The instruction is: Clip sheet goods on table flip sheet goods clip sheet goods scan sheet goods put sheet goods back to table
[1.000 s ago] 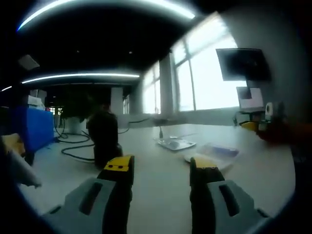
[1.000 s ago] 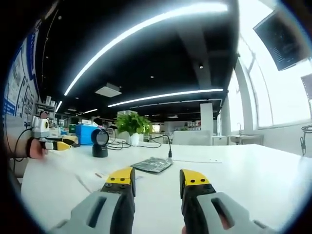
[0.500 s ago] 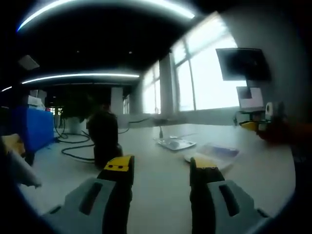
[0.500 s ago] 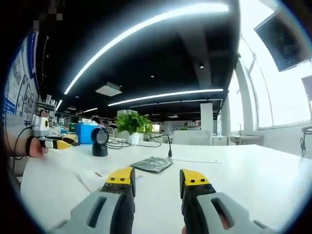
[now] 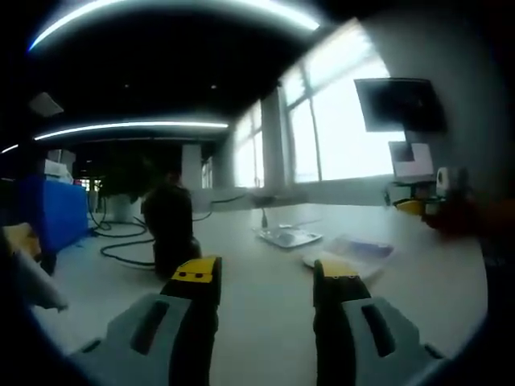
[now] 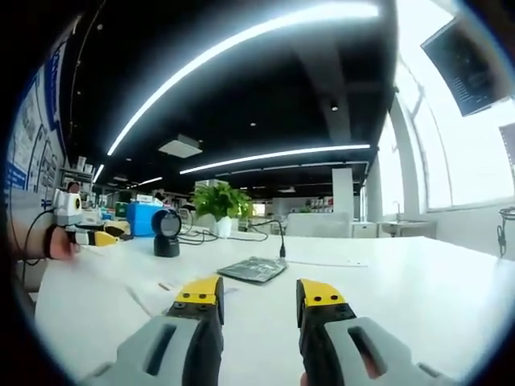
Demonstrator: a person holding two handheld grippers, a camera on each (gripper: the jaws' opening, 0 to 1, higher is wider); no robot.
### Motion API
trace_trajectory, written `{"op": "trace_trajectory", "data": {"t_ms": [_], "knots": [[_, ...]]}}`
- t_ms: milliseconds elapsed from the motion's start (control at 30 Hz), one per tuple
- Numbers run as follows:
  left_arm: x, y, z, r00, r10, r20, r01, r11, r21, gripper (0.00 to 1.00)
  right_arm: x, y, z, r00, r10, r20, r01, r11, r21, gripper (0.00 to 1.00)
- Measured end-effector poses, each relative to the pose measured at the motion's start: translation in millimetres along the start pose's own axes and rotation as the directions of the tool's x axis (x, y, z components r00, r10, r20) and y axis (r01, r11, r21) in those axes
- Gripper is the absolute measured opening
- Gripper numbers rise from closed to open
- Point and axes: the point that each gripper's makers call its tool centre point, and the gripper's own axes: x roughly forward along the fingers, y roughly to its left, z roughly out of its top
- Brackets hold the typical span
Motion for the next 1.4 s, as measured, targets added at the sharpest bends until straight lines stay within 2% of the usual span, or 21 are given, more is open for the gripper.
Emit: {"op": "trace_trajectory", "data": {"t_ms": [300, 667, 900, 1000, 1067, 1400], "knots": [[-1, -1.5, 1.4, 1.0, -0.007, 0.006, 0.007, 1.0, 0.004, 0.38, -2, -11, 4.9, 0.999, -0.031, 0.02, 0.03, 0.998, 0.054, 0.32], [-1, -1.6, 0.8, 1.0, -0.007, 0.006, 0.007, 1.0, 0.002, 0.38, -3, -13, 12.4, 0.999, -0.049, 0.021, 0.047, 0.996, 0.069, 0.31], [-1, -1.9, -0.6, 1.0, -0.006, -0.001, 0.006, 1.0, 0.009, 0.38, -1, 6, 25.3, 1.0, -0.025, 0.008, 0.025, 0.998, 0.052, 0.32], [-1, -0.4, -0.5, 1.0, 0.002, -0.001, -0.002, 1.0, 0.01, 0.38, 1, 12, 26.1, 1.0, -0.022, -0.009, 0.023, 0.997, 0.08, 0.39], [-1, 0.2, -0.2, 1.0, 0.003, 0.001, -0.003, 1.0, 0.008, 0.38, 4, 20, 28.2, 1.0, -0.014, -0.017, 0.015, 0.998, 0.064, 0.41], [-1, 0.3, 0.0, 1.0, 0.001, 0.001, -0.001, 1.0, 0.001, 0.38, 19, 50, 44.1, 0.998, 0.039, -0.039, -0.038, 0.998, 0.043, 0.38]]}}
